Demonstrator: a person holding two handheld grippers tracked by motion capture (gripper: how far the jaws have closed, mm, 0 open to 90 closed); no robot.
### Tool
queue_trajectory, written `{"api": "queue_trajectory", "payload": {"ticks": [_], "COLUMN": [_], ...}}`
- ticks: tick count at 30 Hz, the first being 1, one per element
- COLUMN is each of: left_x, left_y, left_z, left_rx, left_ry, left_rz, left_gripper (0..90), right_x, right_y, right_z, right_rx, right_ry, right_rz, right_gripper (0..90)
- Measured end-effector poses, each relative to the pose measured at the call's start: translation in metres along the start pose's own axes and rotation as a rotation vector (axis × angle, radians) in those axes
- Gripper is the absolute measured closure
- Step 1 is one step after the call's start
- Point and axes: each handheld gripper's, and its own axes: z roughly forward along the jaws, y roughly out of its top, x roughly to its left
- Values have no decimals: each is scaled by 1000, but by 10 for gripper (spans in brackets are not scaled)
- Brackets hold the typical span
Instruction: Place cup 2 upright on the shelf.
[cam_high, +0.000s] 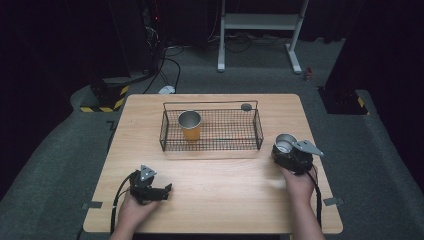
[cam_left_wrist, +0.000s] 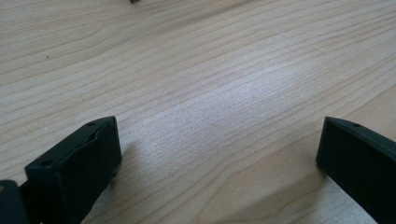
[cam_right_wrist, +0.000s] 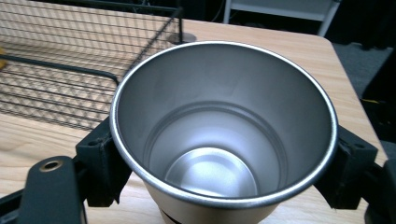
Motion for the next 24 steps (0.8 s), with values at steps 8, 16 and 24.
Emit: {"api": "queue_trajectory", "payload": {"ticks": [8,16,24], "left_x": [0,0,0], "left_y": [0,0,0], "left_z": [0,0,0], "left_rx": [0,0,0], "left_ry": [0,0,-2], "left_rz": [0,0,-2], "left_gripper": [3,3,4], "right_x": [13,22,38], "right_y": [7,14,14], "right_z": [-6,-12,-16], "right_rx": [-27,-51,-56], "right_ry": [41,75,106], "right_rz": [-11,-22,-39], "right_gripper": [183,183,183]}}
